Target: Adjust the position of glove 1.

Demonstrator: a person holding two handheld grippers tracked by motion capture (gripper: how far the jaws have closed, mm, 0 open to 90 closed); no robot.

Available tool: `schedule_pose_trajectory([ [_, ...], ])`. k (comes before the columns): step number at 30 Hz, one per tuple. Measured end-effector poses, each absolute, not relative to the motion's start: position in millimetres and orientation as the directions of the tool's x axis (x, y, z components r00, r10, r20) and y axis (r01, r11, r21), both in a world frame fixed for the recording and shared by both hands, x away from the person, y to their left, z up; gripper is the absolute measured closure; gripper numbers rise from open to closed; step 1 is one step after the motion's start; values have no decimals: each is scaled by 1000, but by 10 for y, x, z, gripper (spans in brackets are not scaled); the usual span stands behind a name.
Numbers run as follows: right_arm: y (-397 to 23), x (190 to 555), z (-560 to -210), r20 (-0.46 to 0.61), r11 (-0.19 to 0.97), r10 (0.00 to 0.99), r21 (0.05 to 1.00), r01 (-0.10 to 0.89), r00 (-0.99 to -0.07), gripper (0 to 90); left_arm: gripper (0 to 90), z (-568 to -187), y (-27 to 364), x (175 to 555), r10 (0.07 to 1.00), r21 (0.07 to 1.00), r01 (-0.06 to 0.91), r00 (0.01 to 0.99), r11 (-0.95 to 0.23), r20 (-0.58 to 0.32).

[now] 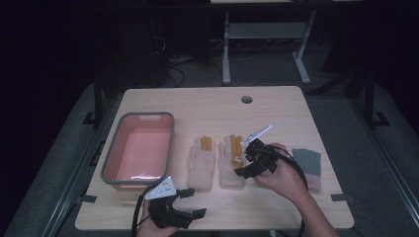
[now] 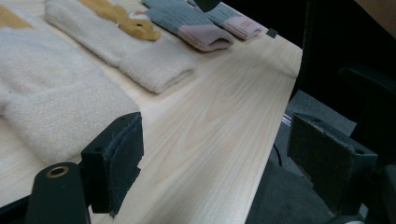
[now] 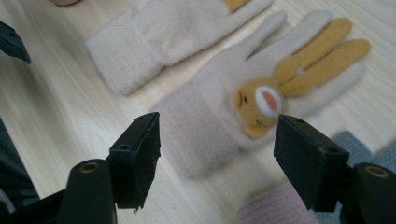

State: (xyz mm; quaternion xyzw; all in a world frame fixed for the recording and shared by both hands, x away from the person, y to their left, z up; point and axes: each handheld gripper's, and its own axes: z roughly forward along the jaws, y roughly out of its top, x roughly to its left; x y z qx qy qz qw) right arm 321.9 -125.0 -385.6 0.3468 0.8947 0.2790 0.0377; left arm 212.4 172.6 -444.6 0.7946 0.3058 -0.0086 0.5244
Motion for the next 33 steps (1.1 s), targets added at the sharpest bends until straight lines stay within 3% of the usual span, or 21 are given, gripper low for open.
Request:
schedule_pose_trajectory([
  [33,-950,3619,-4019,122,656,621,460,598,-775,328,190,-4456,1725,2130,468,823,499,815,-271,-340],
])
